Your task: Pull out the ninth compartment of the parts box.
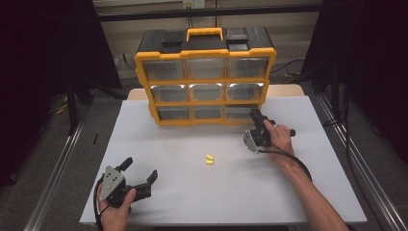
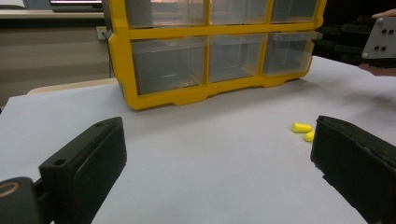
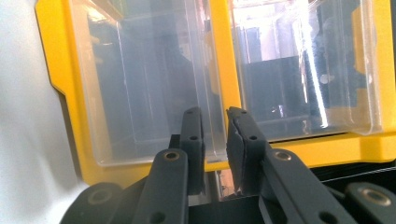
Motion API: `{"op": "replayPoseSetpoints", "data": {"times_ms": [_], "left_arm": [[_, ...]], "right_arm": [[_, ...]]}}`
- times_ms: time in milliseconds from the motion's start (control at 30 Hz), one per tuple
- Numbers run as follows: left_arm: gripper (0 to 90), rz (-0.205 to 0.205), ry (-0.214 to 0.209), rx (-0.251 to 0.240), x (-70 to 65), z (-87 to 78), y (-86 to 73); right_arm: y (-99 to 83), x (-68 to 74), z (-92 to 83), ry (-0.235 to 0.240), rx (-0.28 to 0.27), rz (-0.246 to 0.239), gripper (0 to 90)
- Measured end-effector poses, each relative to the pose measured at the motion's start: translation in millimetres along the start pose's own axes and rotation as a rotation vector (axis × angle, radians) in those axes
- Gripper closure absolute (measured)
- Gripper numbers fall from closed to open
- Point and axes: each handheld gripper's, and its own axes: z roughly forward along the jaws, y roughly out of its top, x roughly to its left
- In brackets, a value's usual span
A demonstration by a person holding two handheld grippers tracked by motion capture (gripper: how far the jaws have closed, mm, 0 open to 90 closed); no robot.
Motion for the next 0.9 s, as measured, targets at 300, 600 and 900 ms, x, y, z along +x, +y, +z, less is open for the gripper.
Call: {"op": "replayPoseSetpoints", "data": {"times_ms": [300, 600, 900], "left_arm": [[3.6, 0.001, 0.001, -0.001, 0.5, -0.6, 0.1], [3.6, 0.010, 0.007, 0.006, 0.2, 0.4, -0.3], [3.6, 0.011, 0.005, 0.006, -0.3, -0.3, -0.4]], "right_arm": [[0.1, -0.7, -5.9, 0.007, -0.015, -0.009, 77.9], [-0.2, -1.6, -15.0, 0.017, -0.026, -0.002, 78.0], [-0.5, 0.3, -20.6, 0.004, -0.035, -0.007, 78.0]]}}
